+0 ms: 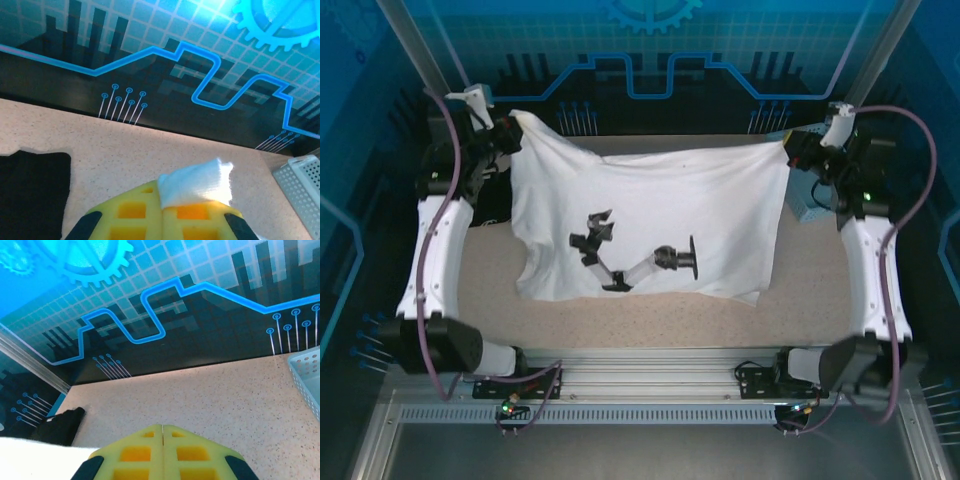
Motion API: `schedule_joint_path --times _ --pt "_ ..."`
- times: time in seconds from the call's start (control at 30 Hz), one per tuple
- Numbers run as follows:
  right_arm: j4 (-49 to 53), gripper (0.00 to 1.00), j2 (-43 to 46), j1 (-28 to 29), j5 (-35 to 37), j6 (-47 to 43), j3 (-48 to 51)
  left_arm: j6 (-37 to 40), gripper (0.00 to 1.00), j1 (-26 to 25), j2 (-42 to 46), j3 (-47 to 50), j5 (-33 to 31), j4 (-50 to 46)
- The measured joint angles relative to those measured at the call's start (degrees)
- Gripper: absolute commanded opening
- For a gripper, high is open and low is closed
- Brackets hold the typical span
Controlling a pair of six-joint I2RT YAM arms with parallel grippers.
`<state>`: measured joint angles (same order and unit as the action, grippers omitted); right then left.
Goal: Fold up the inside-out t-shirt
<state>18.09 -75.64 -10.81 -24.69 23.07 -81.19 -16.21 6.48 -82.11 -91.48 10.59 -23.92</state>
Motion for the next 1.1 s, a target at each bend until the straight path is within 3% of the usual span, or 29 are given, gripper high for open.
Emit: schedule_joint_path --times 0.13,0.27,0.43,0.8,1.1 --pt "0.7 0.00 -7.6 0.3 -0.3 0.2 -10.1 -3.4 0.00 0.0 -5.4 -9.8 2.0 0.5" --pt "2.1 0.00 -7.5 0.3 -0.4 -0.8 -18.1 -5.3 0.00 0.0 -4.0 -16.8 2.8 1.0" --pt "5.3 0.00 -0.8 0.3 0.5 -2.7 -20.2 -5.9 0.00 0.0 5.9 -16.7 2.8 1.3" --pt "14.1 0.00 23.3 0.3 7.8 -6.3 -20.9 -3.1 0.00 0.0 31.3 -12.8 2.5 3.5" --pt "16.0 0.00 27.9 0.3 14.2 -10.0 -26.7 0.3 0.00 0.0 29.4 -18.2 1.9 5.1"
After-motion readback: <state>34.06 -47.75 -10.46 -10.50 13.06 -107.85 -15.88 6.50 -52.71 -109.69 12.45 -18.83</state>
